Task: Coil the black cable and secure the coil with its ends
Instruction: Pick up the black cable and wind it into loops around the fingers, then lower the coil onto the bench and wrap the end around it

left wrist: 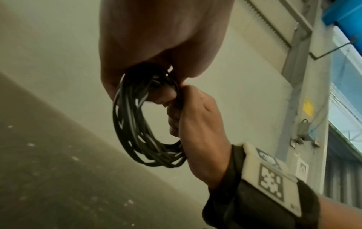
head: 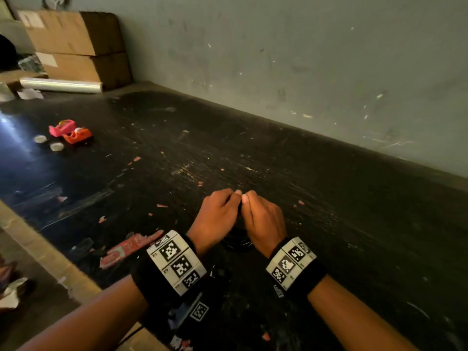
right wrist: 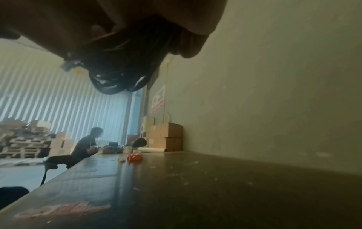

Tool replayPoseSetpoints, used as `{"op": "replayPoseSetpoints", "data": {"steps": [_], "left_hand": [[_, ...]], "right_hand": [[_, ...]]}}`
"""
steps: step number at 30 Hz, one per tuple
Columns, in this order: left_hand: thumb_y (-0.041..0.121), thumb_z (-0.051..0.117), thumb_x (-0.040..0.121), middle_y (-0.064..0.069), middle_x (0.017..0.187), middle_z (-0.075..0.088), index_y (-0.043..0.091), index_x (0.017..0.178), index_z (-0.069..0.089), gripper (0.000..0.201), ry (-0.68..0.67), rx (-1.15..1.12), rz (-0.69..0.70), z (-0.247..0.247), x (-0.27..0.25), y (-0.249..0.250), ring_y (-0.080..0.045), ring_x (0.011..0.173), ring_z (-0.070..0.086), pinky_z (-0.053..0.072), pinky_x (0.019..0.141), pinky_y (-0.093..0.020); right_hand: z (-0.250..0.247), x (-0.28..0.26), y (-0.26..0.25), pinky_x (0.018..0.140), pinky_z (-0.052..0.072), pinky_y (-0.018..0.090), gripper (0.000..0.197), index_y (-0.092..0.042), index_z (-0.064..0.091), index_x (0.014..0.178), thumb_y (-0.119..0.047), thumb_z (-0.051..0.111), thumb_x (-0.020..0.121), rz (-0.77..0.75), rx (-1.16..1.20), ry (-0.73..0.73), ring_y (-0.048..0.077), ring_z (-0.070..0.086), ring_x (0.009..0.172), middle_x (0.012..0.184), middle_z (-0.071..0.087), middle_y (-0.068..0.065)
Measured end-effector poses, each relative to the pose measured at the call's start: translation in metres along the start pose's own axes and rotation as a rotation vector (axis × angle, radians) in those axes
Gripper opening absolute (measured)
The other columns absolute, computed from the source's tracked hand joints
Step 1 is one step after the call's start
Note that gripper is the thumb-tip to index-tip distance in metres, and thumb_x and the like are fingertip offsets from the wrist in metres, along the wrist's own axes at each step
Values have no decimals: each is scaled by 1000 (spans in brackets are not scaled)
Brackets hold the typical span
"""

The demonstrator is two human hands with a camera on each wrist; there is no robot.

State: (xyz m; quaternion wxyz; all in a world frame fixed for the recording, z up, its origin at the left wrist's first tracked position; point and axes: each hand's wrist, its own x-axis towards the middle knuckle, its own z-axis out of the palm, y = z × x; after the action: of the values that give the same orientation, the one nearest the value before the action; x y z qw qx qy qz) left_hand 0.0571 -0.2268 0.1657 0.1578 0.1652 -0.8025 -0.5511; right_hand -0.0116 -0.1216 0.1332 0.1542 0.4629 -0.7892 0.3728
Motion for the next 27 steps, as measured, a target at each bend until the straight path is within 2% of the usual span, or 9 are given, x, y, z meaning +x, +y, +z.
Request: {"op": "replayPoseSetpoints", "data": {"steps": [3, 7, 10, 13, 15, 17, 20, 22, 27], "left_hand": [[23, 46, 94, -5, 66, 59, 7, 71, 62, 32, 31, 63, -30, -8, 15, -30, -14, 62, 53, 43, 58, -25], [19, 54, 88, -7, 69, 59, 3, 74, 62, 23, -17, 34, -152, -17, 25, -75, -17, 65, 53, 46, 68, -39], [18, 60, 84, -8, 68, 59, 7, 71, 60, 18, -23, 43, -260, -30, 32, -109, -21, 67, 55, 48, 70, -42], [20, 64, 82, -5, 60, 55, 12, 62, 57, 22, -28, 14, -341, -43, 36, -134, -18, 60, 52, 45, 63, -40], [23, 66, 80, -4, 57, 55, 14, 59, 56, 25, -39, 5, -386, -46, 36, -147, -18, 58, 52, 44, 61, -38], [26, 68, 77, -5, 58, 57, 14, 59, 56, 26, -54, 4, -415, -46, 36, -156, -19, 59, 55, 46, 62, -39], [25, 68, 78, -5, 62, 59, 17, 59, 58, 23, -122, -11, -444, -47, 34, -161, -19, 62, 57, 46, 61, -38], [22, 68, 79, -1, 58, 56, 20, 56, 56, 26, -173, -51, -410, -45, 31, -161, -16, 57, 52, 41, 54, -32], [20, 66, 85, 6, 51, 51, 14, 74, 58, 14, -389, -186, -334, -25, 16, -136, -2, 39, 44, 31, 37, -19]], "right_hand": [[30, -2, -3, 53, 29, 28, 32, -14, 48, 77, -32, 26, 94, 131, 20, -24, 12, 40, 54, 65, 43, -5], [62, -9, -1, 58, 39, 29, 26, -21, 48, 78, -31, 34, 98, 383, 142, -117, 11, 51, 62, 71, 53, -6], [73, -25, 15, 76, 48, 33, 24, -16, 60, 89, -28, 41, 97, 556, 180, -135, 15, 61, 81, 85, 64, 0], [83, -58, 27, 83, 51, 40, 15, -19, 62, 100, -26, 53, 89, 499, 28, -501, 18, 61, 91, 99, 63, 3], [93, -76, 28, 91, 48, 39, 28, -20, 58, 114, -27, 57, 87, 476, -80, -781, 21, 56, 107, 117, 55, 5], [100, -84, 27, 95, 46, 38, 34, -19, 53, 121, -23, 57, 87, 468, -141, -874, 25, 53, 113, 126, 48, 5], [106, -83, 27, 94, 46, 39, 30, -15, 56, 119, -19, 55, 89, 496, -148, -832, 29, 56, 109, 124, 50, 8], [105, -79, 30, 92, 48, 37, 24, -13, 63, 110, -17, 58, 87, 551, -92, -753, 27, 59, 102, 113, 58, 10], [76, -60, 30, 80, 53, 36, 12, -13, 73, 87, -8, 64, 80, 657, 104, -359, 18, 66, 80, 84, 69, 5]]}}
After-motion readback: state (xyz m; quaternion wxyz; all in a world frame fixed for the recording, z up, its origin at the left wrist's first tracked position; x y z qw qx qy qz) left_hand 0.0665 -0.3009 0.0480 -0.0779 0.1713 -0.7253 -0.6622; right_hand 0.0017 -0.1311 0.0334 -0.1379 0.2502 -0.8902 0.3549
